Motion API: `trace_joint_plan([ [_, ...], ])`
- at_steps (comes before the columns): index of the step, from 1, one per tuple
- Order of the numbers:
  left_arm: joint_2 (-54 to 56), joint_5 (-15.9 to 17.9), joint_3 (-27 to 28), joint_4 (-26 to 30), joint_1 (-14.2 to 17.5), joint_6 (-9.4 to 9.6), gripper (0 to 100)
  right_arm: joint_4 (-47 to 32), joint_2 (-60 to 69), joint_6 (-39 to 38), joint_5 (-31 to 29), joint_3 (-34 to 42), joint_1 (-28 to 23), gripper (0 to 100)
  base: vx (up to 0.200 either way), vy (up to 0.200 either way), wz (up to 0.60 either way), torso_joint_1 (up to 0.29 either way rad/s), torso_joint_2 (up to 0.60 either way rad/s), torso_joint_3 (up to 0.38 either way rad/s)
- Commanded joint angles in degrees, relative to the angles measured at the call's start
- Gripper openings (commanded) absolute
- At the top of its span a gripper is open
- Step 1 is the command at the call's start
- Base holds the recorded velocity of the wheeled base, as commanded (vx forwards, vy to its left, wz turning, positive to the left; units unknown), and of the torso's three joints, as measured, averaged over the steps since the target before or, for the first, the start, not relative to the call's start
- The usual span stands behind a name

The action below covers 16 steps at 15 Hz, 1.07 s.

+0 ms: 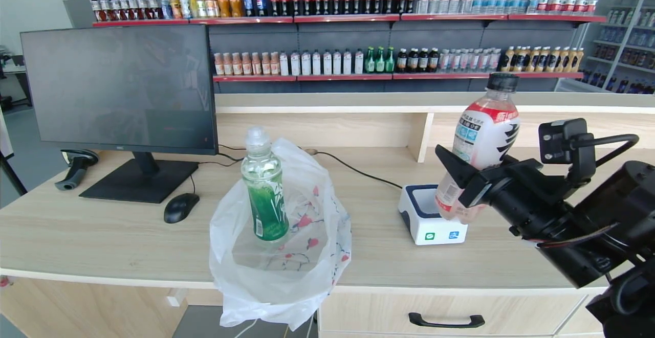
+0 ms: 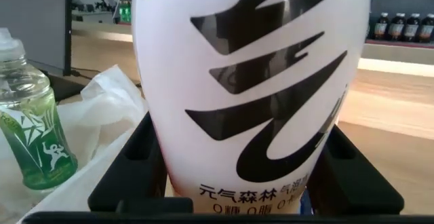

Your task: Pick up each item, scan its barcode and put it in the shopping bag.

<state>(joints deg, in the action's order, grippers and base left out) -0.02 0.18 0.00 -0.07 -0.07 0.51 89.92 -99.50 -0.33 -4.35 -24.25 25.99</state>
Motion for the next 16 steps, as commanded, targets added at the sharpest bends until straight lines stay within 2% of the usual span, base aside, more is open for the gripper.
trace_joint_plan([
  [1,0.0,0.0,0.0,0.0,0.0,0.02,100,0.1,-0.7,-0.9,0.0,0.1,-0.9,0,0.000,0.000,0.00,0.000,0.00,0.000],
  [4,0.0,0.0,0.0,0.0,0.0,0.02,100,0.1,-0.4,2.0,0.3,1.1,-0.7,0,0.000,0.000,0.00,0.000,0.00,0.000],
  [14,0.0,0.0,0.0,0.0,0.0,0.28,100,0.1,-1.8,1.7,0.3,-1.9,-0.8,0,0.000,0.000,0.00,0.000,0.00,0.000],
  [16,0.0,0.0,0.0,0.0,0.0,0.19,100,0.1,-1.6,1.2,0.3,-1.9,-0.8,0,-0.200,0.000,0.00,0.005,0.00,0.005],
])
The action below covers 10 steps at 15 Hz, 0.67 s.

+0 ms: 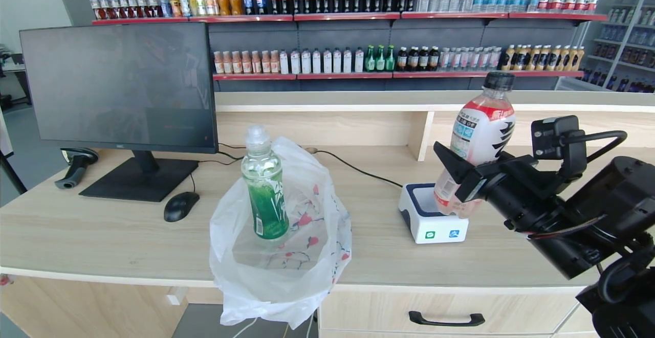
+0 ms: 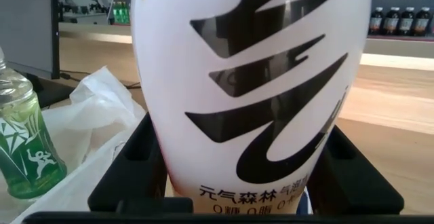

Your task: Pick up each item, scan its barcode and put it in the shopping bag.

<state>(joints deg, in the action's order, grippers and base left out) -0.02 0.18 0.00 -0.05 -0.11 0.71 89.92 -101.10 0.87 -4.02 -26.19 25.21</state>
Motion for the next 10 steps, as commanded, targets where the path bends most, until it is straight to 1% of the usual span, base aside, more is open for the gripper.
trace_joint_plan([
  [1,0.0,0.0,0.0,0.0,0.0,0.00,100,0.1,0.1,0.1,0.0,0.0,0.4,0,-0.200,0.000,0.00,0.027,0.01,0.002],
  [2,0.0,0.0,0.0,0.0,0.0,-0.18,100,0.1,0.2,0.0,0.0,0.0,0.4,0,-0.200,0.000,0.00,0.002,0.01,-0.002],
  [3,0.0,0.0,0.0,0.0,0.0,-0.09,100,0.1,0.5,-0.1,0.2,0.3,0.4,0,0.000,0.000,0.00,0.000,0.00,0.000],
  [5,0.0,0.0,0.0,0.0,0.0,-0.09,100,0.1,0.7,-3.1,-0.2,1.7,0.4,0,0.000,0.000,0.00,0.000,0.00,0.000],
  [7,0.0,0.0,0.0,0.0,0.0,-0.09,100,0.1,2.6,-3.2,-0.2,4.2,0.1,0,0.000,0.000,0.00,0.000,0.00,0.000],
  [10,0.0,0.0,0.0,0.0,0.0,-0.09,100,0.1,3.7,-2.9,-0.1,5.0,0.3,0,0.000,0.200,0.00,0.009,0.00,0.004],
])
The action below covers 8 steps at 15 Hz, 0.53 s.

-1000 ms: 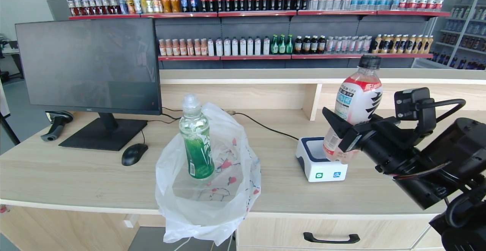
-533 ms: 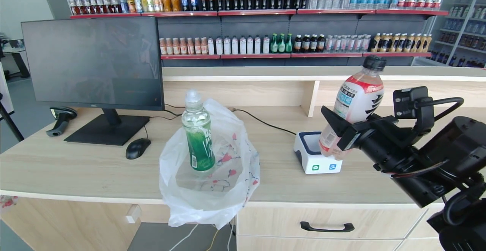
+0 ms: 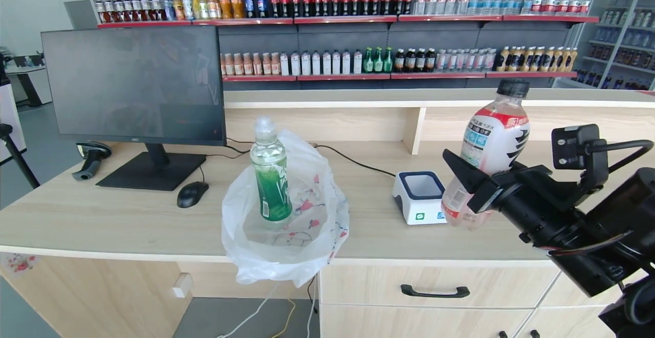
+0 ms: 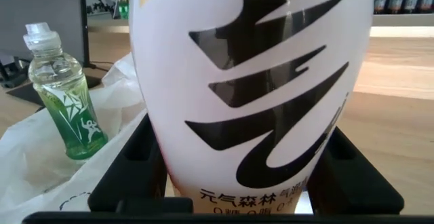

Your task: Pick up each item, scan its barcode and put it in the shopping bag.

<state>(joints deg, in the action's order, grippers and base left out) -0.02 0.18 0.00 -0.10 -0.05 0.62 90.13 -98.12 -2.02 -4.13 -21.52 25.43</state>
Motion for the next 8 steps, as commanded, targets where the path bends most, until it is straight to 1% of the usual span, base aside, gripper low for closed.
trace_joint_plan([
  [1,0.0,0.0,0.0,0.0,0.0,-0.01,100,-0.1,0.3,0.0,0.0,0.2,-0.1,0,0.000,0.200,0.00,0.002,0.00,0.002],
  [4,0.0,0.0,0.0,0.0,0.0,-0.09,100,-0.1,-1.2,0.0,0.0,-1.1,0.0,0,0.000,0.200,0.00,0.012,0.00,0.001],
  [8,0.0,-0.1,0.0,0.0,0.0,-0.27,100,-0.1,-1.4,0.1,0.0,-0.9,0.1,0,0.000,0.200,0.00,0.004,0.00,0.005],
])
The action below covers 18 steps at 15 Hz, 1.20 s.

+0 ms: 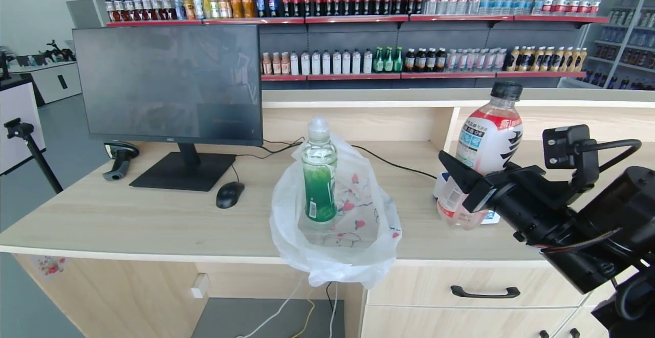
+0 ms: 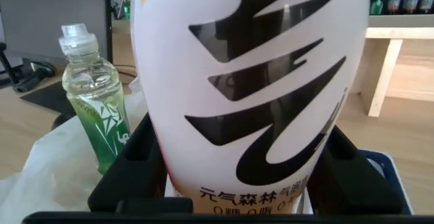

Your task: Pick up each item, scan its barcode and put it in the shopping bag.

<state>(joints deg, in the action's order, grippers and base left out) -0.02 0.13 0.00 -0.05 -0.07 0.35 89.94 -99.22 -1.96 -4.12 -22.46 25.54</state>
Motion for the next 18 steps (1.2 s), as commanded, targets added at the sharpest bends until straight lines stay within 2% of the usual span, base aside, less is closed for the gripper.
trace_joint_plan([
  [1,0.0,0.0,0.0,0.0,0.0,0.00,100,0.1,-0.5,0.0,0.0,0.2,0.0,0,0.000,0.200,0.00,0.002,0.00,-0.002],
  [4,0.0,0.0,0.0,0.0,0.0,0.00,100,0.1,-0.7,0.0,0.0,-0.2,0.2,0,0.000,0.200,0.00,0.002,0.00,0.005],
  [10,0.0,0.0,0.0,0.0,0.0,0.00,100,0.1,-3.7,1.3,0.1,-2.9,4.8,0,0.000,0.000,0.00,0.000,0.00,0.000],
  [18,0.0,0.0,0.0,0.0,0.0,0.00,100,0.1,-12.5,1.5,1.0,-9.4,7.8,0,0.000,0.000,0.00,0.000,0.00,0.000],
])
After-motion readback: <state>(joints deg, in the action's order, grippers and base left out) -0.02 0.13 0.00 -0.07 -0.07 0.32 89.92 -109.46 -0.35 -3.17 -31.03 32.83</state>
